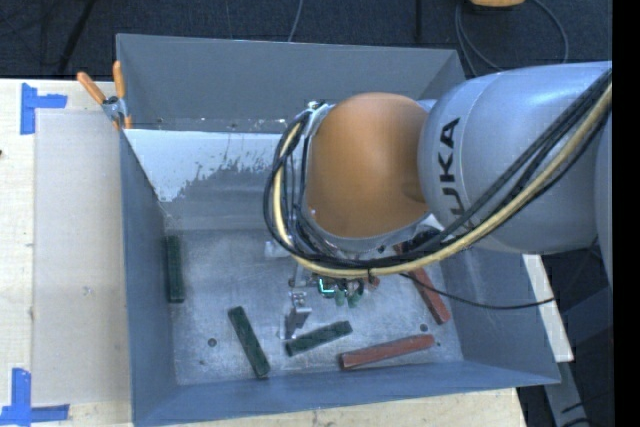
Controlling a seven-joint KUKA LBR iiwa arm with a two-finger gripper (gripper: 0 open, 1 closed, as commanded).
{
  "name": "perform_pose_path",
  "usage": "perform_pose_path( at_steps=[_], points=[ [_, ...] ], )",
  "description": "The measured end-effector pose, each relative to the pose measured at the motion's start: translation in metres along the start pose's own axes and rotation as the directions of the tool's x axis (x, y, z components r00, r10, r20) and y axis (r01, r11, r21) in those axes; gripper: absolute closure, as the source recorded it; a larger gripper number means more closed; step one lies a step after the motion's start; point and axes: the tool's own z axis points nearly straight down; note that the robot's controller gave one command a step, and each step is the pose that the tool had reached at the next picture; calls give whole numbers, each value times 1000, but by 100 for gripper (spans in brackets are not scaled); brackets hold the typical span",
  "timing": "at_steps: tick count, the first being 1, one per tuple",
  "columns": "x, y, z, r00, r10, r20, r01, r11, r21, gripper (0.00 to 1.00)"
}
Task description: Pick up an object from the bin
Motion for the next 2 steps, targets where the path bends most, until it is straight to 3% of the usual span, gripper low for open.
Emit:
perform_pose_path(
  at_steps=[1, 2],
  points=[
    [-2, -1, -3, 1000, 3, 7, -3, 1000, -1, 0],
    [-2, -20, 48, 1000, -7, 13, 7, 1000, -3, 0]
  ],
)
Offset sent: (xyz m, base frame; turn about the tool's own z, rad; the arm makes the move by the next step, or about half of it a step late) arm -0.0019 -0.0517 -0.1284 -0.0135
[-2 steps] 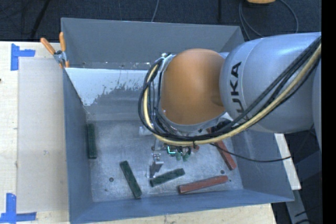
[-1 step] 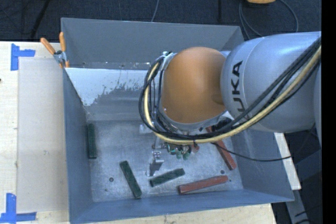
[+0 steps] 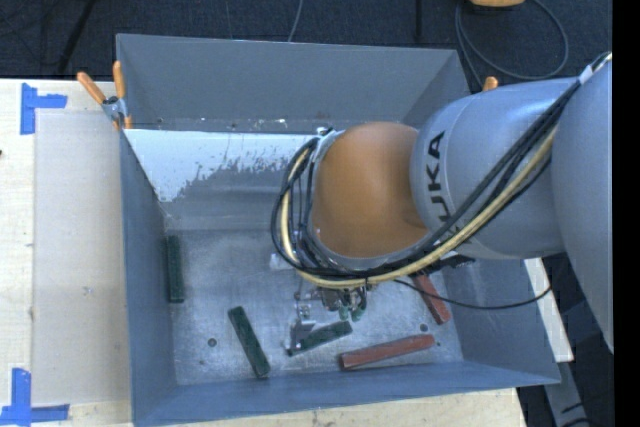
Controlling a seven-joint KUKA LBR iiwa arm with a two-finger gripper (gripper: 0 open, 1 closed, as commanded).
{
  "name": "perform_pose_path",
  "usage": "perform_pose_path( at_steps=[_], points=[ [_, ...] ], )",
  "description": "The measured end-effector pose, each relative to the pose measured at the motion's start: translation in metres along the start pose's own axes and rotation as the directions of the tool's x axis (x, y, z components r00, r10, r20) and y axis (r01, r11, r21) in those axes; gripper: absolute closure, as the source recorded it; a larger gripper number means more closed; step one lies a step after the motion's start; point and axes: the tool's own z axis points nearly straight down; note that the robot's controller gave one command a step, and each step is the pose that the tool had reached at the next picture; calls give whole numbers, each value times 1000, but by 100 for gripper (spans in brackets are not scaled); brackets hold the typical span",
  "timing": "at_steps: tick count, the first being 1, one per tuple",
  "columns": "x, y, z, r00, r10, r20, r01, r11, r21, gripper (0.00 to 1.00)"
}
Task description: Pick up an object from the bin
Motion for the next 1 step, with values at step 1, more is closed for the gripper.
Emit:
perform_pose_path(
  at_steps=[1],
  points=[
    [-9, -20, 60, 999, 49, -2, -49, 999, 1, 0]
  ],
)
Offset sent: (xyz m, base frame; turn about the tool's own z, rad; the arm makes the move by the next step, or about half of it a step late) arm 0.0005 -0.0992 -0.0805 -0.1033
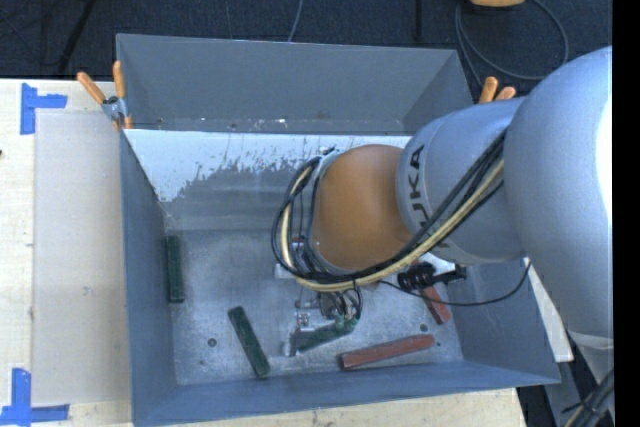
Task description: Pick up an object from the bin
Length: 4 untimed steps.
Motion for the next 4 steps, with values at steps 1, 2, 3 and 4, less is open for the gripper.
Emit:
perform_pose_path(
  at_steps=[1, 2, 3, 4],
  points=[
    [-3, -24, 11, 1000, -24, 1, 24, 1000, -12, 0],
    [10, -34, 12, 984, -178, 13, 178, 984, -7, 0],
    [27, -111, 16, 935, -354, 3, 354, 935, 1, 100],
    [27, -111, 16, 935, -354, 3, 354, 935, 1, 100]
  ],
)
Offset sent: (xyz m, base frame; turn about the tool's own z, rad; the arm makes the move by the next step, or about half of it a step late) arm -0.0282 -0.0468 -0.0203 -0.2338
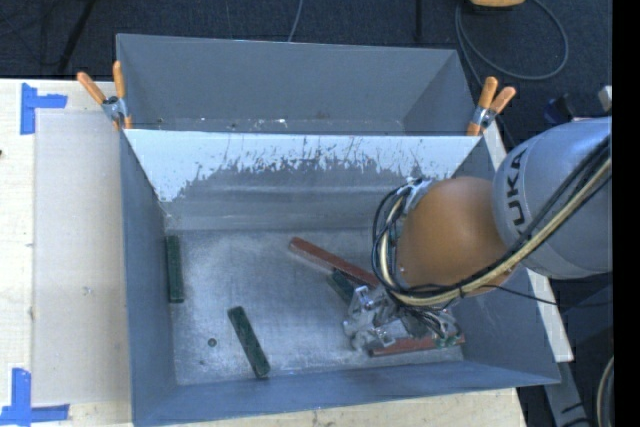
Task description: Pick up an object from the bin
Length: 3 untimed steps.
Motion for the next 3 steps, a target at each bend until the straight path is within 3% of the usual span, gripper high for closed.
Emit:
perform_pose_path(
  at_steps=[1, 2, 3],
  points=[
    [4, -13, -1, 985, -175, 5, 175, 985, -4, 100],
    [8, -38, -21, 933, -360, -4, 360, 933, -4, 100],
    [12, -46, -156, 989, -147, 1, 147, 989, 2, 0]
  ],
)
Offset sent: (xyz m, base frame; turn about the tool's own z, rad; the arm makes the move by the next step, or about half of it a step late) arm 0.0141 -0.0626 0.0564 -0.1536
